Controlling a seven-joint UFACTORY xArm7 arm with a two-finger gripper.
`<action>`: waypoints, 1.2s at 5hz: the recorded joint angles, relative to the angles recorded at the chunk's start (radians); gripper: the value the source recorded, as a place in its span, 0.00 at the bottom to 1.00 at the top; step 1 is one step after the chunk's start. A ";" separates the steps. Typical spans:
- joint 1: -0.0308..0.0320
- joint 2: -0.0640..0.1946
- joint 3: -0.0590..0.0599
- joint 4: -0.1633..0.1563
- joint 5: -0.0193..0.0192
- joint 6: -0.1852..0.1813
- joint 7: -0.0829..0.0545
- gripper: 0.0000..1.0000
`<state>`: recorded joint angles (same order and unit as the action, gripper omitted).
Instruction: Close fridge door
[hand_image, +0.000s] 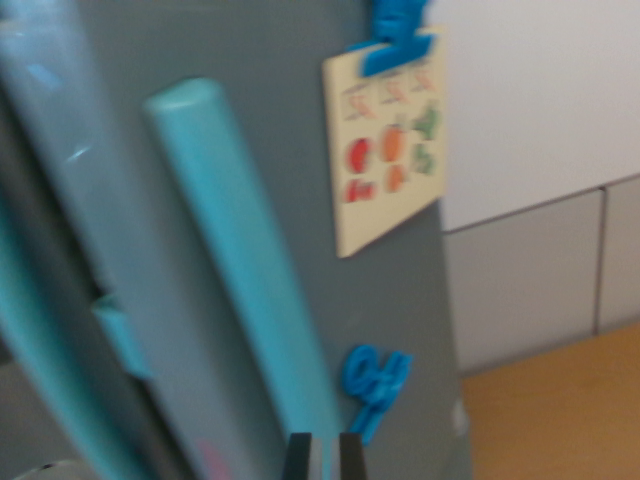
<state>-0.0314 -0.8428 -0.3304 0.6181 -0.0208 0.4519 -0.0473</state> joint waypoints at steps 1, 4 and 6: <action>0.0000 0.000 0.000 0.000 0.0000 0.000 0.000 1.00; 0.0000 0.127 -0.027 0.063 0.0000 0.000 0.000 1.00; 0.0000 0.199 -0.027 0.098 0.0000 -0.002 0.000 1.00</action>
<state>-0.0314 -0.6440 -0.3574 0.7160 -0.0208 0.4501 -0.0473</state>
